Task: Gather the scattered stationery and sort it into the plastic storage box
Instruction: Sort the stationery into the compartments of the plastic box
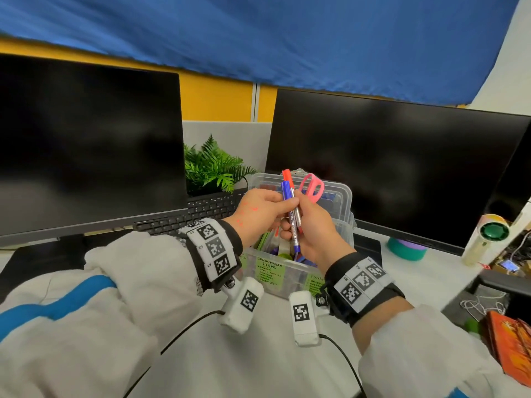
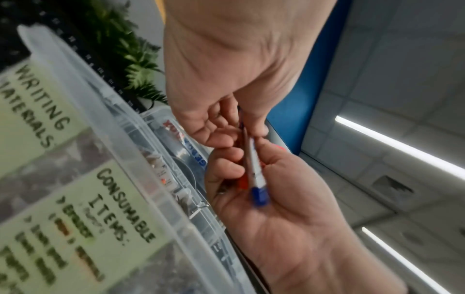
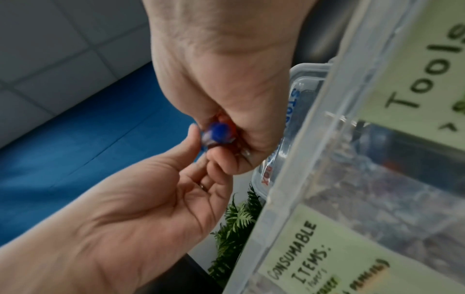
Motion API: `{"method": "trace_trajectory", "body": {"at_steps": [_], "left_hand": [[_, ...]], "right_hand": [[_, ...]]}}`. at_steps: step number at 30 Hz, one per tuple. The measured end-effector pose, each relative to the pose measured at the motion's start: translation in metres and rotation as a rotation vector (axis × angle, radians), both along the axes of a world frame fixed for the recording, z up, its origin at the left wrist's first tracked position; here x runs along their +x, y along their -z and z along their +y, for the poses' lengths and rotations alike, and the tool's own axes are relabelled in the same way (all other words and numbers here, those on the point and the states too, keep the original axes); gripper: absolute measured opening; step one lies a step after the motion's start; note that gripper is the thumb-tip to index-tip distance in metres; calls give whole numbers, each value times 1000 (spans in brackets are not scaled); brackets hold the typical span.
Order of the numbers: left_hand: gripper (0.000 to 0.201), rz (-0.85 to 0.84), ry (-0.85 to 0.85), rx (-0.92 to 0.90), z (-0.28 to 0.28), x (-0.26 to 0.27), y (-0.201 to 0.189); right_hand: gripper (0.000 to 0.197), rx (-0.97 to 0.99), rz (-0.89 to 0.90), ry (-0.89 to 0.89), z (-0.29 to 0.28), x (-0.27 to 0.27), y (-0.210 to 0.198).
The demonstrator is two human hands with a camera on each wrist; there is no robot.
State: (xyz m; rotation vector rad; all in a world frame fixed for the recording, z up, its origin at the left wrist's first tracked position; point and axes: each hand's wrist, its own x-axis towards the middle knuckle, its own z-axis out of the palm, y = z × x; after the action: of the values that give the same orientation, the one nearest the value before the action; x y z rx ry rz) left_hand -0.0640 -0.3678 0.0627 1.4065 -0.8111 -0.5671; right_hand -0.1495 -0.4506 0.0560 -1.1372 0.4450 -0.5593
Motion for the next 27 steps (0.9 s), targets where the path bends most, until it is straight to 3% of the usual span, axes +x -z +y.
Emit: {"method": "trace_trajectory", "body": {"at_steps": [3,5,9,12,14,17,19,23,25,27], "left_hand": [[30,184,10,-47,-4,3,1],[32,219,3,-31,-8,3,-1],[32,129,-135,3,-13,13,-5],[21,110,-266,-5,-9,28,-7],[17,-4,-318,80,-5,40,0],[58,-322,-247,362,-1,53,23],[70,-478,-130,564,-1,51,32],[26,-829,-93,864,-5,46,35],[30,-925,-160,766,-5,38,37],[40,-953,-148,502,0,25,38]], "right_hand": [[36,-119,-28,-28,-1,-2,0],[30,-225,-12,-53,2,-4,-1],[31,-298,17,-46,-2,-6,2],[35,-258,72,98,-15,-10,5],[34,-223,103,163,-25,-15,10],[37,-171,162,252,-34,-25,17],[39,-112,172,288,-40,-31,20],[29,-42,162,348,-47,-35,15],[11,-114,186,384,-46,-36,14],[37,-241,217,416,-46,-39,19]]}}
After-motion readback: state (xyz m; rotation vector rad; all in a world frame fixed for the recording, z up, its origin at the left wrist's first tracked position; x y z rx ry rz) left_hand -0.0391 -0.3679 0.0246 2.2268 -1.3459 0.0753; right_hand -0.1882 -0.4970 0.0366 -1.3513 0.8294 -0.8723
